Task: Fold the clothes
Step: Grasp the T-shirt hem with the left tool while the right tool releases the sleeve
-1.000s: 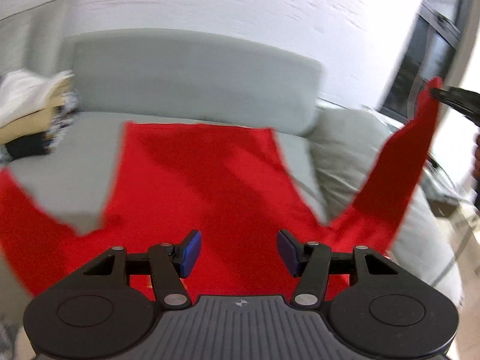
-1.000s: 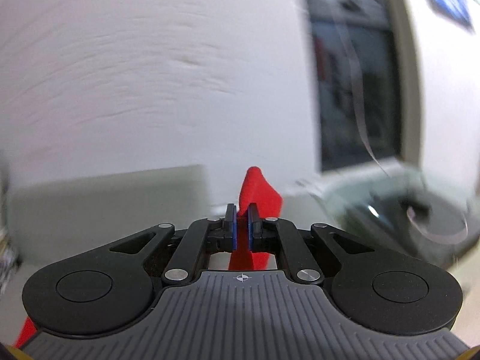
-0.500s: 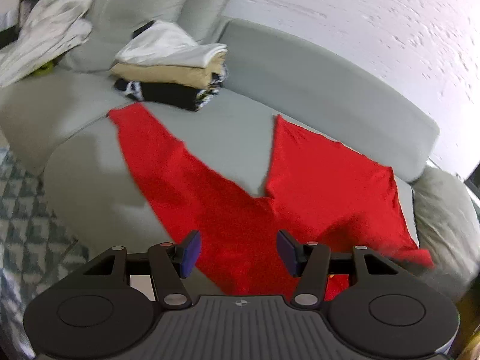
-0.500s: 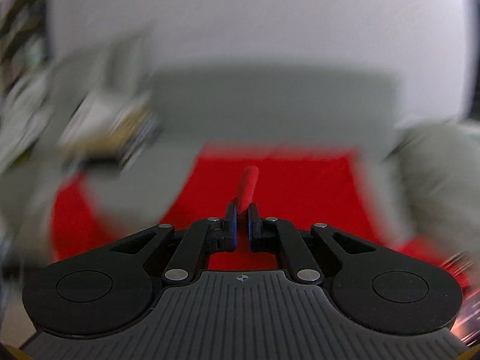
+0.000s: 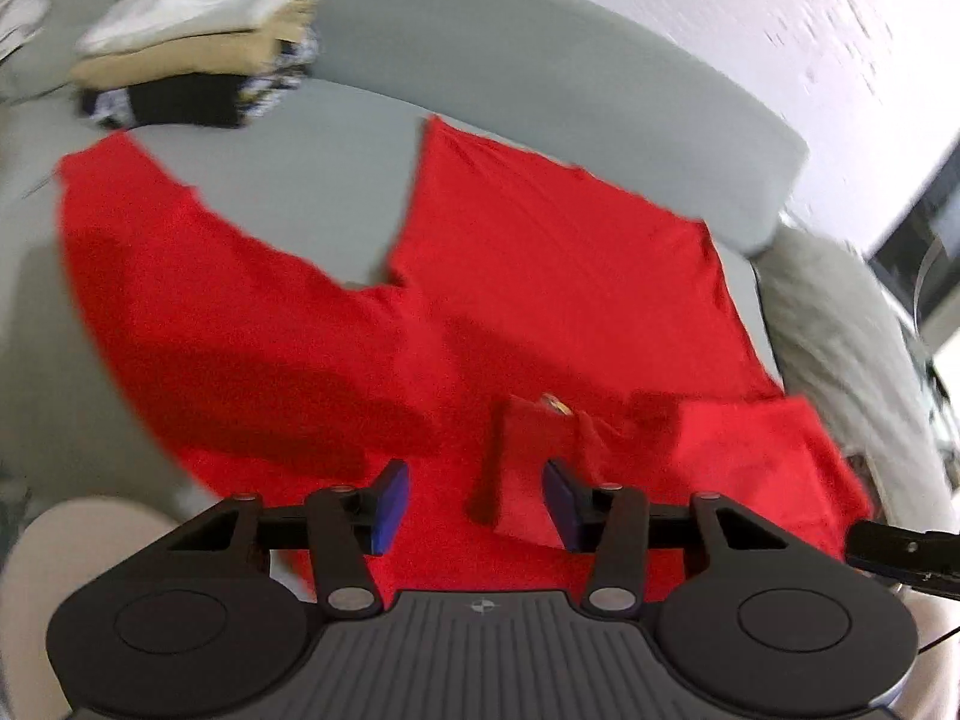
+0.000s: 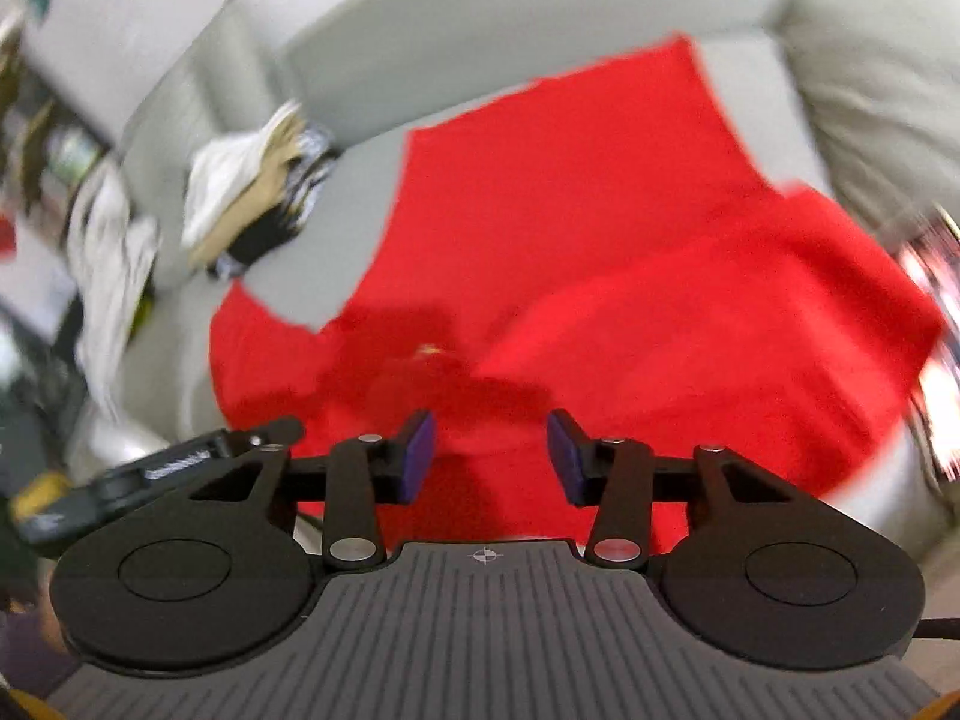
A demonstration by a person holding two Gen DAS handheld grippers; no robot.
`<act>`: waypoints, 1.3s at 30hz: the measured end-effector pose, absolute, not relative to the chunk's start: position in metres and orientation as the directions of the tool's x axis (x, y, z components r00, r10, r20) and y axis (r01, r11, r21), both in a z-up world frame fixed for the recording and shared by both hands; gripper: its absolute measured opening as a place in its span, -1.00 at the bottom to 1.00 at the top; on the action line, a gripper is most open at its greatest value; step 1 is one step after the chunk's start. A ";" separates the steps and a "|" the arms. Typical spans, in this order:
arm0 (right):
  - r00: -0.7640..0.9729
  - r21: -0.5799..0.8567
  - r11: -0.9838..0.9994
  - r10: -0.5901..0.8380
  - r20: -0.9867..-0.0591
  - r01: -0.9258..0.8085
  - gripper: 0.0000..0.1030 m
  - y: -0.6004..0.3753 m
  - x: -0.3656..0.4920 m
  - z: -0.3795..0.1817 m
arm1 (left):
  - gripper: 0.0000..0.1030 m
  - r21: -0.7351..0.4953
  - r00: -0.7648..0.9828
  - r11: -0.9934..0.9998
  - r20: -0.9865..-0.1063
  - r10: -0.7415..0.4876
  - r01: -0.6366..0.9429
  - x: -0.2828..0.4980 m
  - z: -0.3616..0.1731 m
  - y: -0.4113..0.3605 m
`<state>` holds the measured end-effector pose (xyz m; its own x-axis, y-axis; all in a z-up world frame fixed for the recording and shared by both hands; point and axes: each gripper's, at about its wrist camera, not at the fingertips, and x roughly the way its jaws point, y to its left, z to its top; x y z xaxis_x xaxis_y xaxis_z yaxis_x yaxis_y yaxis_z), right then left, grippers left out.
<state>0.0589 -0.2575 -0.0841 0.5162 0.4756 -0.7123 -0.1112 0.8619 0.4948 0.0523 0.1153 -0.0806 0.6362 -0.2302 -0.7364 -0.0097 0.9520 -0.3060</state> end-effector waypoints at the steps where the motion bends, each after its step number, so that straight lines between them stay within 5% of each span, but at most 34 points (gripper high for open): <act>1: 0.528 0.498 0.864 0.455 -0.717 -0.069 -0.16 -0.270 0.054 -0.093 | -0.13 -0.301 0.625 0.954 -0.743 -0.239 0.008 0.057 -0.085 0.110; 6: 0.576 0.587 0.800 0.424 -0.699 0.124 -0.19 -0.309 0.033 -0.130 | -0.23 -0.231 0.621 0.966 -0.742 -0.252 0.116 0.067 -0.099 0.088; 12: 0.560 0.560 0.818 0.404 -0.724 0.134 -0.20 -0.315 0.037 -0.143 | -0.29 -0.131 0.624 0.978 -0.754 -0.205 0.163 0.085 -0.109 0.067; 15: 0.565 0.554 0.817 0.385 -0.730 0.159 -0.20 -0.319 0.034 -0.143 | -0.89 -0.114 0.642 0.980 -0.743 -0.192 0.161 0.084 -0.103 0.063; 20: 0.642 0.581 0.781 0.327 -0.694 0.230 -0.17 -0.344 0.030 -0.139 | -0.91 -0.114 0.698 0.982 -0.692 -0.185 0.148 0.068 -0.081 0.068; 27: 0.709 0.637 0.678 0.240 -0.663 0.366 -0.12 -0.388 0.037 -0.135 | -0.91 -0.271 0.714 0.962 -0.666 -0.216 0.038 0.061 -0.053 0.114; 39: 0.669 0.654 0.646 0.286 -0.686 0.395 -0.12 -0.378 0.069 -0.161 | -0.91 -0.355 0.620 0.933 -0.746 -0.241 -0.064 0.081 -0.084 0.146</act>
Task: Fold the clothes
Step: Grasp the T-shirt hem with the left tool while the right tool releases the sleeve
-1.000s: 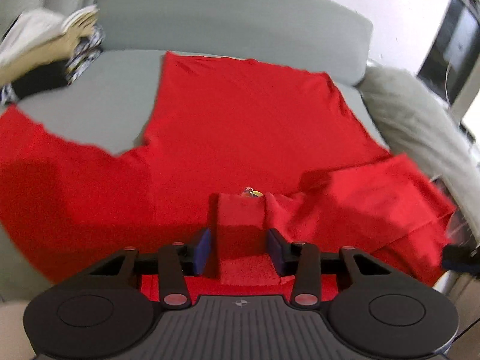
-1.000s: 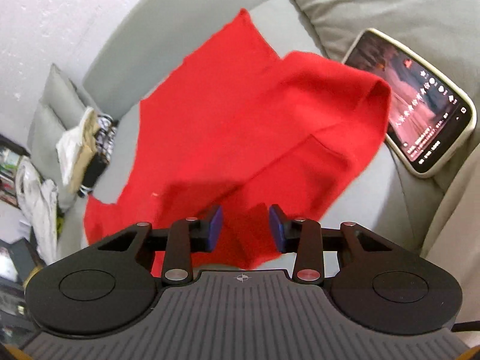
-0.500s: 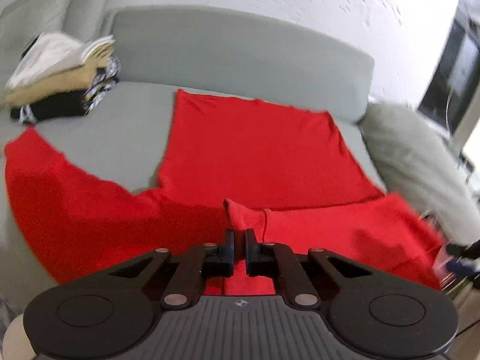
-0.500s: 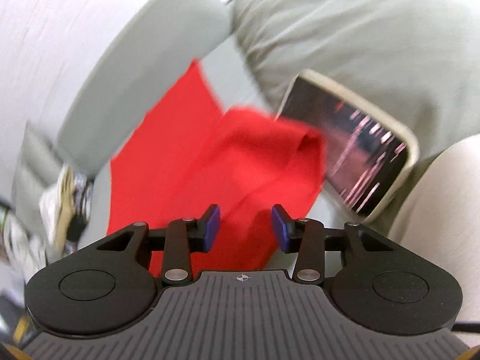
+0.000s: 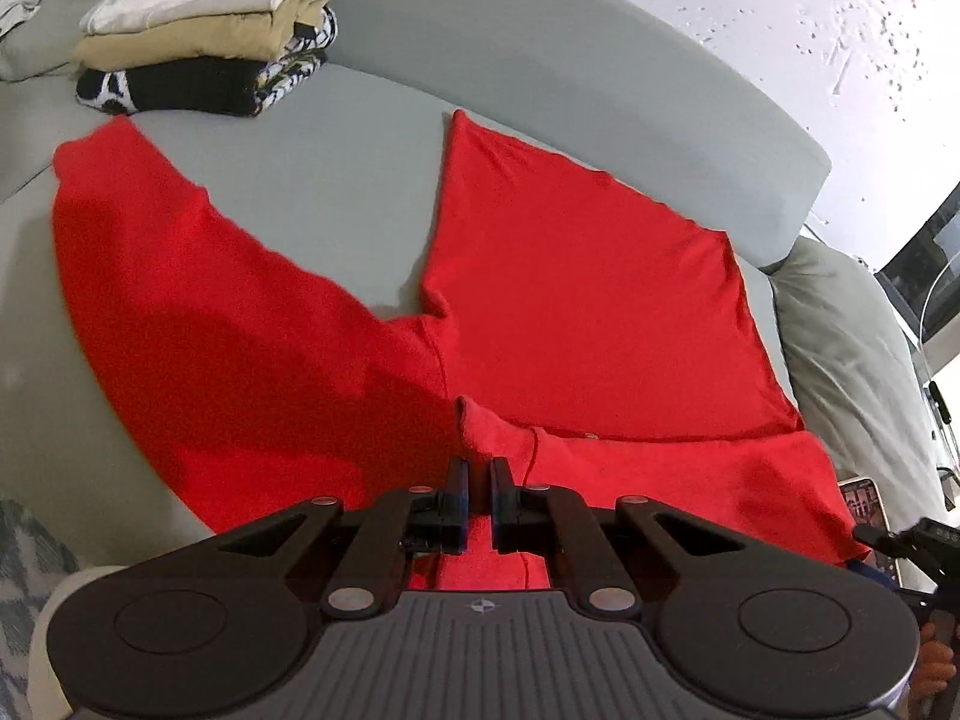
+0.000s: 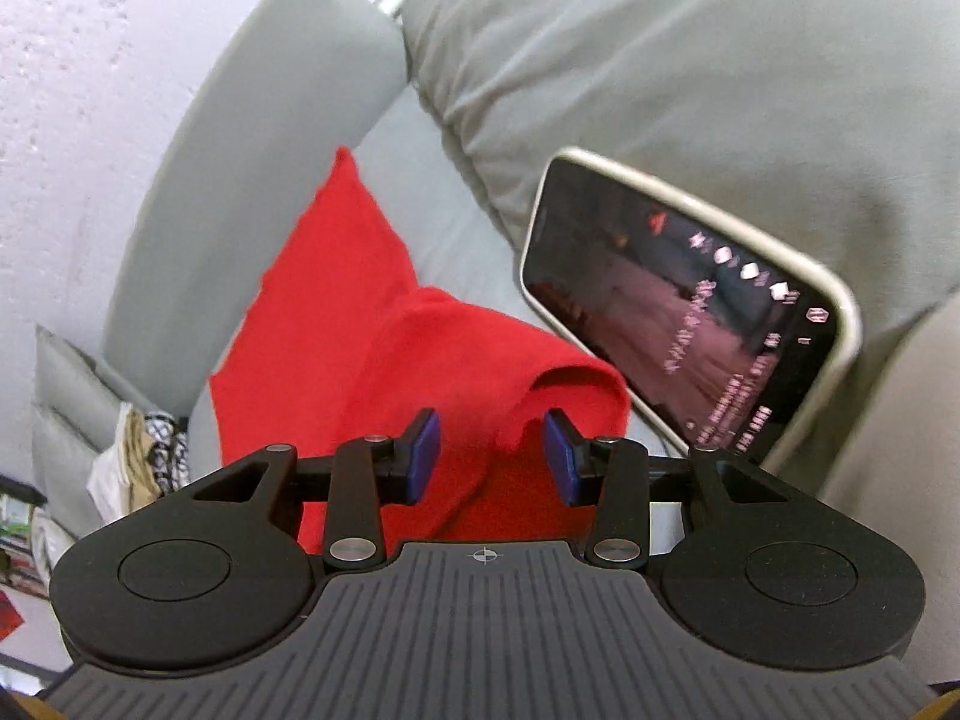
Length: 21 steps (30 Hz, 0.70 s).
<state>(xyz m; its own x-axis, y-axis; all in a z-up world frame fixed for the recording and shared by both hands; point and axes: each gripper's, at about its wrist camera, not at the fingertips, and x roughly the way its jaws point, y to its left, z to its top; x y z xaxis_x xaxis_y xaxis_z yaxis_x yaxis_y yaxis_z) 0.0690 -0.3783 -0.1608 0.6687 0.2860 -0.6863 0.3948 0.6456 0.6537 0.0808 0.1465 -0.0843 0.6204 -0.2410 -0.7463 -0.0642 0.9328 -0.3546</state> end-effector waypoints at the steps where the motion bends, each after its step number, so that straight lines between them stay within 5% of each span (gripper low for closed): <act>1: 0.674 0.661 0.633 0.284 -0.682 0.403 -0.12 -0.379 0.072 -0.164 | -0.91 -0.356 0.621 0.932 -0.746 -0.241 -0.065 0.081 -0.086 0.147; 4: 0.713 0.703 0.577 0.273 -0.646 0.417 -0.14 -0.383 0.080 -0.172 | -0.91 -0.354 0.630 0.933 -0.739 -0.240 -0.059 0.081 -0.085 0.148; 7: 0.746 0.715 0.575 0.250 -0.617 0.399 -0.93 -0.382 0.083 -0.167 | -0.91 -0.336 0.664 0.941 -0.711 -0.232 -0.031 0.077 -0.075 0.148; 15: 0.773 0.650 0.702 0.228 -0.592 0.291 -0.96 -0.354 0.068 -0.123 | -0.91 -0.263 0.689 0.964 -0.706 -0.165 -0.037 0.072 -0.071 0.155; 21: 0.697 0.530 0.785 0.183 -0.693 0.321 -0.96 -0.347 0.062 -0.144 | -0.88 -0.189 0.617 0.978 -0.781 -0.097 -0.086 0.080 -0.095 0.156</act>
<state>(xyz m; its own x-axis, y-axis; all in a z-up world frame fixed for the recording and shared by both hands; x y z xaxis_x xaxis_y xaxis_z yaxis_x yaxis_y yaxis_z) 0.0619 -0.3466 -0.1435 0.6972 0.1830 -0.6932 0.3206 0.7853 0.5297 0.0798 0.1559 -0.0946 0.6175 -0.0967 -0.7806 -0.0863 0.9781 -0.1894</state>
